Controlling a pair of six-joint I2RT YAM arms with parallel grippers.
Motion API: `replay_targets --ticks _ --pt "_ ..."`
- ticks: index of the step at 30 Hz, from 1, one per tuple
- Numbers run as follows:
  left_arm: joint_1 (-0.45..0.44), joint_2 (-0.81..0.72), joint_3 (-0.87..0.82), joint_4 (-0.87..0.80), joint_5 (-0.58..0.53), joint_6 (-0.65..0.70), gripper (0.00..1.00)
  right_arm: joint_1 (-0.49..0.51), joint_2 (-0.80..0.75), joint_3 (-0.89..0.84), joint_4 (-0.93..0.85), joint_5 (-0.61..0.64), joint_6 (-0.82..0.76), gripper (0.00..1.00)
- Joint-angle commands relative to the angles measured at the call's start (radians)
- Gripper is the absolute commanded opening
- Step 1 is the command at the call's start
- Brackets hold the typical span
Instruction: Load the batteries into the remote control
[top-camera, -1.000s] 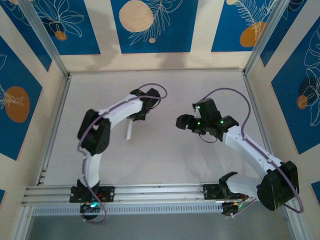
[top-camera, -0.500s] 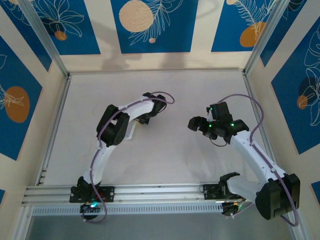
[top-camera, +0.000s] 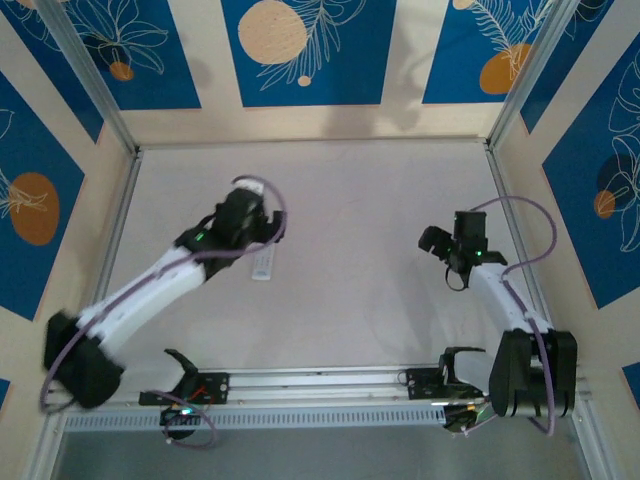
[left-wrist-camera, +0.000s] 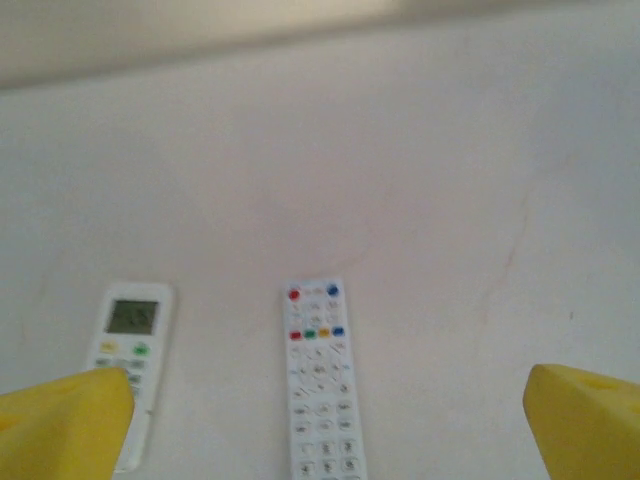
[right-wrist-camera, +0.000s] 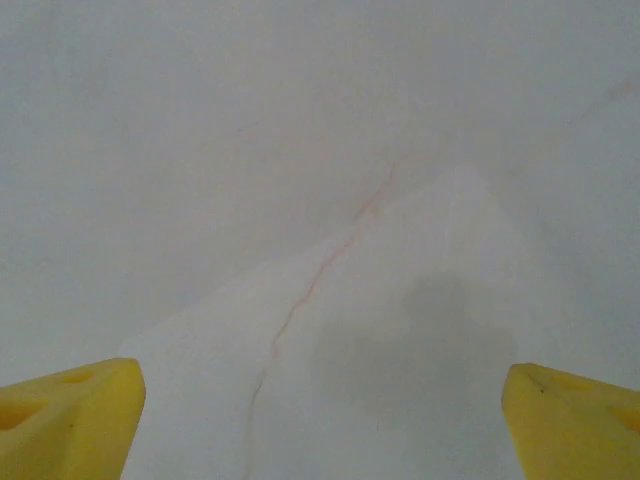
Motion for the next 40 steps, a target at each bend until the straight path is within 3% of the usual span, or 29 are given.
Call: replay_targets --ticks 1,3,5,6,8,9,10,11,12,14,15,18,21,23,25,27,40 --pt "0.134 -0.169 -0.307 0.295 -0.027 0.119 1.00 0.047 0.102 -0.113 0.548 0.068 -0.166 0.93" --pt "0.267 -0.316 -0.482 0.422 0.048 0.214 1.00 0.082 0.209 -0.120 0.732 0.079 -0.231 0.94" --pt "0.342 -0.452 -0.639 0.543 0.054 0.317 1.00 0.142 0.280 -0.079 0.775 0.124 -0.356 0.94" --pt "0.372 -0.505 -0.711 0.599 0.055 0.365 1.00 0.147 0.344 -0.111 0.923 0.095 -0.387 0.94" --pt "0.396 -0.554 -0.815 0.694 0.051 0.368 1.00 0.092 0.307 -0.108 0.838 -0.009 -0.345 0.93" --pt "0.404 -0.538 -0.864 0.791 0.052 0.353 1.00 0.044 0.320 -0.161 0.951 -0.117 -0.328 0.94" --pt "0.422 -0.490 -0.910 0.884 0.070 0.349 1.00 0.022 0.350 -0.213 1.063 -0.177 -0.318 0.98" --pt "0.448 -0.435 -0.928 0.954 0.098 0.353 1.00 0.029 0.365 -0.225 1.133 -0.153 -0.317 0.99" --pt "0.483 -0.340 -0.927 1.037 0.152 0.360 1.00 0.041 0.333 -0.194 1.011 -0.126 -0.326 0.99" --pt "0.524 -0.207 -0.881 1.107 0.284 0.345 1.00 0.051 0.355 -0.216 1.095 -0.106 -0.329 0.99" --pt "0.539 -0.103 -0.862 1.181 0.315 0.326 1.00 0.062 0.338 -0.205 1.042 -0.062 -0.327 0.99" --pt "0.564 0.170 -0.797 1.424 0.330 0.301 1.00 0.046 0.335 -0.202 1.031 -0.099 -0.322 0.99" --pt "0.591 0.424 -0.711 1.551 0.346 0.291 1.00 0.050 0.340 -0.203 1.042 -0.092 -0.327 0.99" --pt "0.593 0.319 -0.669 1.297 0.317 0.271 1.00 0.050 0.339 -0.201 1.038 -0.091 -0.327 0.99" --pt "0.589 0.381 -0.667 1.390 0.308 0.281 1.00 0.050 0.340 -0.201 1.039 -0.092 -0.326 0.99" --pt "0.586 0.362 -0.641 1.303 0.314 0.279 1.00 0.051 0.341 -0.202 1.041 -0.092 -0.327 0.99" --pt "0.581 0.370 -0.616 1.272 0.386 0.314 1.00 0.059 0.342 -0.206 1.054 -0.075 -0.331 0.99"
